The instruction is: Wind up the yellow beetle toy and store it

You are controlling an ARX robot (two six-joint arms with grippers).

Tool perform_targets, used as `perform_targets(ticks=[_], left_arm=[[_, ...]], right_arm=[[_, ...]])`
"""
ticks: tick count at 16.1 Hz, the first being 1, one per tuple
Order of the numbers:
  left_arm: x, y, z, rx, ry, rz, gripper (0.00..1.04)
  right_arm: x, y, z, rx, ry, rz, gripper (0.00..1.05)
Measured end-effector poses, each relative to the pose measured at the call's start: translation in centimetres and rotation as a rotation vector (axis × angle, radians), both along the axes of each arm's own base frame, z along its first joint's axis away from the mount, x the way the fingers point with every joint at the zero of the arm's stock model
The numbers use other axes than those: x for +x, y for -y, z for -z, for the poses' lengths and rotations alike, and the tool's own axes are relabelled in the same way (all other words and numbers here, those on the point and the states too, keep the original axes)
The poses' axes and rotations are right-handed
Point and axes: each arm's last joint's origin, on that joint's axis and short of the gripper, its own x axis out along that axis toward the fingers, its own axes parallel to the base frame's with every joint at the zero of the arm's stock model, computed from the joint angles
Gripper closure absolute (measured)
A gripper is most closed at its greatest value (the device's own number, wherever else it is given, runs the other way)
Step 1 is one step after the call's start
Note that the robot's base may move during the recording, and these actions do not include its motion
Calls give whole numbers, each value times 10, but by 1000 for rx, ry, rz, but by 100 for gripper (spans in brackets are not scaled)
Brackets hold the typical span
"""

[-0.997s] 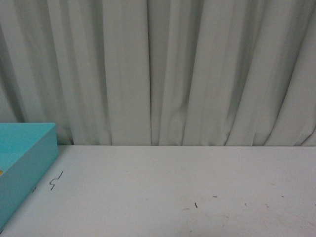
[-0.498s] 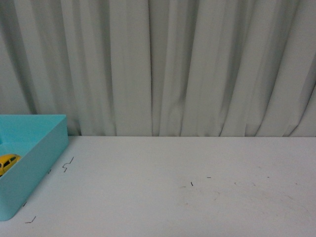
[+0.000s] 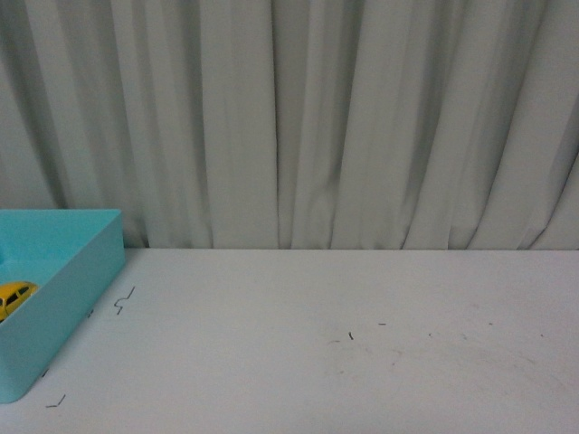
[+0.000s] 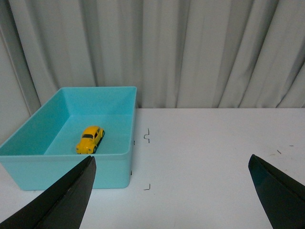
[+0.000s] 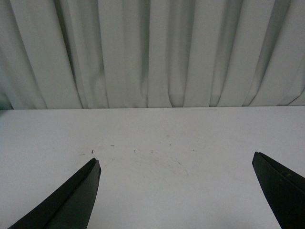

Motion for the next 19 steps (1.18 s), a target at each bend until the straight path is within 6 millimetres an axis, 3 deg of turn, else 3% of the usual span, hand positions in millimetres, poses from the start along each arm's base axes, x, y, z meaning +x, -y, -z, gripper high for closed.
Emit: perform_targets(ticks=[19], left_arm=[[0, 0, 0, 0, 0, 0, 7]], right_arm=[[0, 0, 0, 0, 0, 0, 7]])
